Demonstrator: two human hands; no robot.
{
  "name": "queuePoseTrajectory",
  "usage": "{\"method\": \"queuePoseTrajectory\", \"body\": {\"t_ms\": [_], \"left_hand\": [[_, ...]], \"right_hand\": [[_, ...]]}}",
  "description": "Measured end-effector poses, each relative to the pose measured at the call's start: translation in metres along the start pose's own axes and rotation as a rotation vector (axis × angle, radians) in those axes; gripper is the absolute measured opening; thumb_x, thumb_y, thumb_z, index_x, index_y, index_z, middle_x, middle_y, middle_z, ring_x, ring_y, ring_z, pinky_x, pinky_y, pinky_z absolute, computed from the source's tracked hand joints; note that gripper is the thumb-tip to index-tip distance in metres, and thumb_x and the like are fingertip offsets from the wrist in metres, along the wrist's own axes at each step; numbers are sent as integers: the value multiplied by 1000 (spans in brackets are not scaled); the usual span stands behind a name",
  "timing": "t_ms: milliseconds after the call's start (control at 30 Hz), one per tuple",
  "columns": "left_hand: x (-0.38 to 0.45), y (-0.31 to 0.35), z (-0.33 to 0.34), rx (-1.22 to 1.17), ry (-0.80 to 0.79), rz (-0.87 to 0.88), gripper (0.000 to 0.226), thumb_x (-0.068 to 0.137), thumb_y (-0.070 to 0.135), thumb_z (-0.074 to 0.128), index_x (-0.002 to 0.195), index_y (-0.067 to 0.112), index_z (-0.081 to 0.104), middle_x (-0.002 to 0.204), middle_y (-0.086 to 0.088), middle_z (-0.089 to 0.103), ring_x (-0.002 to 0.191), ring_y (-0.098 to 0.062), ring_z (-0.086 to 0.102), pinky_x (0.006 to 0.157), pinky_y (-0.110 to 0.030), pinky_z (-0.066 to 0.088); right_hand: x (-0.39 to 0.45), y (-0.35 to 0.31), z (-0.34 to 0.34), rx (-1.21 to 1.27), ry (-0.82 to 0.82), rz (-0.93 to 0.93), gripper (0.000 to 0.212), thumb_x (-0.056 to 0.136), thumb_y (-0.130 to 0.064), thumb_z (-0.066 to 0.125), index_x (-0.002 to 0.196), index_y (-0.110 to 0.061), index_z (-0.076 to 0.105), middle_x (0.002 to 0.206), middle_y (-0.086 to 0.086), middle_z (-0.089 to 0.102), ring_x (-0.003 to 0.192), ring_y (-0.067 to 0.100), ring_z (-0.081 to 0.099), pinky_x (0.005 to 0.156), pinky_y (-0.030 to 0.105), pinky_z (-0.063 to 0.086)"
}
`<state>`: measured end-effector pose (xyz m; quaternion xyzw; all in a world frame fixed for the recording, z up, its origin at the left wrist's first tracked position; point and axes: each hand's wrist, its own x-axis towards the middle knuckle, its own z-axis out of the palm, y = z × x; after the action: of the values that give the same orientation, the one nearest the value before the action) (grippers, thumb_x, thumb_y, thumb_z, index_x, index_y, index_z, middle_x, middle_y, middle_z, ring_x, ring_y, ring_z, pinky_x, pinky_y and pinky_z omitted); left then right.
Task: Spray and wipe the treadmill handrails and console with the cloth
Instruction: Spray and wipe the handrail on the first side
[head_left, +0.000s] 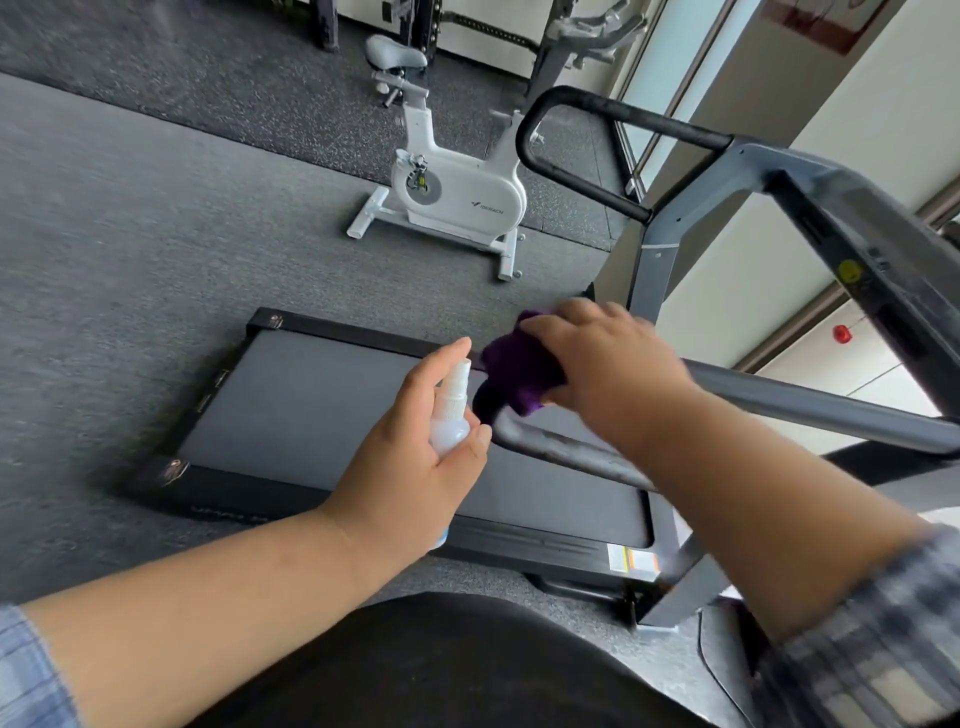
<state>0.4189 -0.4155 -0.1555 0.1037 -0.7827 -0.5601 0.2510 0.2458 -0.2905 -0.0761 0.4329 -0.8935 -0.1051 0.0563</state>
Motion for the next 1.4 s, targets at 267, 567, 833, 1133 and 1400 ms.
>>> {"method": "queuePoseTrajectory", "body": {"t_ms": [267, 567, 833, 1133, 1400], "left_hand": [[13, -2, 0, -1, 81, 15, 61, 87, 41, 59, 130, 73, 29, 99, 21, 62, 86, -6, 63, 71, -15, 47], [4, 1, 24, 16, 16, -3, 61, 85, 45, 58, 129, 74, 27, 110, 19, 62, 102, -6, 61, 92, -29, 48], [16, 10, 66, 36, -80, 57, 74, 92, 22, 68, 124, 76, 30, 97, 19, 64, 90, -5, 63, 74, -16, 46], [22, 36, 114, 79, -116, 99, 71, 85, 31, 68, 123, 78, 30, 117, 10, 64, 108, 2, 58, 84, 1, 37], [22, 62, 173, 94, -153, 127, 82, 91, 12, 69, 125, 75, 30, 95, 17, 64, 93, -5, 62, 83, -4, 40]], "right_hand": [[-28, 26, 13, 186, 56, 225, 95, 71, -70, 67, 150, -30, 34, 152, -3, 37, 140, 31, 30, 116, 51, 25], [-12, 4, 17, 176, 218, 271, 91, 75, -88, 39, 143, -27, 48, 140, -3, 53, 124, 30, 48, 102, 47, 38], [-20, 18, 25, 195, 248, 192, 70, 76, -68, 64, 137, -35, 53, 132, -4, 56, 117, 30, 52, 96, 46, 41], [-45, 56, 32, 247, 267, 161, 66, 82, -56, 52, 143, -33, 48, 138, -2, 53, 118, 29, 51, 97, 46, 42], [-85, 132, 50, 210, 257, 178, 78, 76, -54, 72, 146, -30, 46, 140, -2, 51, 121, 28, 50, 104, 44, 39]]}}
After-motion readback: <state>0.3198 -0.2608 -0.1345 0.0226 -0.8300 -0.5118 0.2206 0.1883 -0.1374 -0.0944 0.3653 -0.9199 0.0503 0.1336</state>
